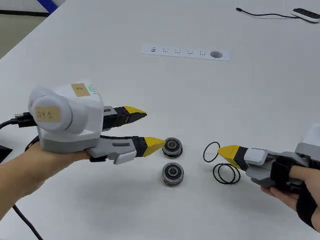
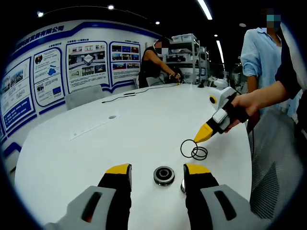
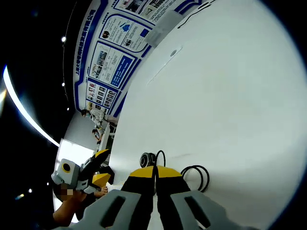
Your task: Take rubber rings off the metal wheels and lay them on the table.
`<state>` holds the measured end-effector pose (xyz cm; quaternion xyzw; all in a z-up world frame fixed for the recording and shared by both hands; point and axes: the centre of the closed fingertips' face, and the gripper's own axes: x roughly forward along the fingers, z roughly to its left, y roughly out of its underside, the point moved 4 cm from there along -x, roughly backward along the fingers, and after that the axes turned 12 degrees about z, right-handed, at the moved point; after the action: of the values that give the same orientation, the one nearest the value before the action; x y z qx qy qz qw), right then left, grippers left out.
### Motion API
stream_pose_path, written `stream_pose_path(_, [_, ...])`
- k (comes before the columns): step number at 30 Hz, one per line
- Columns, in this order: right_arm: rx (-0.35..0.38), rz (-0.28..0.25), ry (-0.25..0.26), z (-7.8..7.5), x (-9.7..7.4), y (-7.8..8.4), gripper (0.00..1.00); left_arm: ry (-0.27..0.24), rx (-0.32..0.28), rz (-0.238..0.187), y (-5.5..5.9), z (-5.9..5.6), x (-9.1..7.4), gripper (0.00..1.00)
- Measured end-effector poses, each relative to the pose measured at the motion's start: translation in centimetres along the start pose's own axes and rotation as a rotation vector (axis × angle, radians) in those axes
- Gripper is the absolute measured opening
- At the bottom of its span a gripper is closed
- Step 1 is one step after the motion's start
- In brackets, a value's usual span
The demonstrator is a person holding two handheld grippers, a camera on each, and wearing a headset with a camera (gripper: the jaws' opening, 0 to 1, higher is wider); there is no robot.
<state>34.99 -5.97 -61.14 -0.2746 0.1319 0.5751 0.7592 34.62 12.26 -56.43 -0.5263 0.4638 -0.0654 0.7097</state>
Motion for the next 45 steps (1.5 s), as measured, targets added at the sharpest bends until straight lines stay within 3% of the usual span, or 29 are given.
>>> stream_pose_path(18, [0.035,0.008,0.119,-3.4,-2.0,1.7,0.02,0.007,-0.005,-0.035,-0.9,-0.5,-0.5,0.46])
stream_pose_path(23, [0.007,0.014,0.169,-3.8,-2.1,1.9,0.02,0.005,-0.007,-0.038,-1.0,-0.6,-0.6,0.46])
stream_pose_path(35, [-0.036,0.022,0.223,-4.1,-2.3,1.9,0.07,0.002,-0.004,-0.038,-1.1,-0.6,-0.9,0.46])
stream_pose_path(41, [-0.058,0.004,0.241,-4.0,-2.9,1.8,0.09,0.002,0.002,-0.032,-1.0,-0.7,-0.8,0.46])
stream_pose_path(45, [-0.045,-0.05,0.154,-2.9,-2.8,1.0,0.1,0.002,0.004,-0.023,-0.9,-0.6,-0.5,0.46])
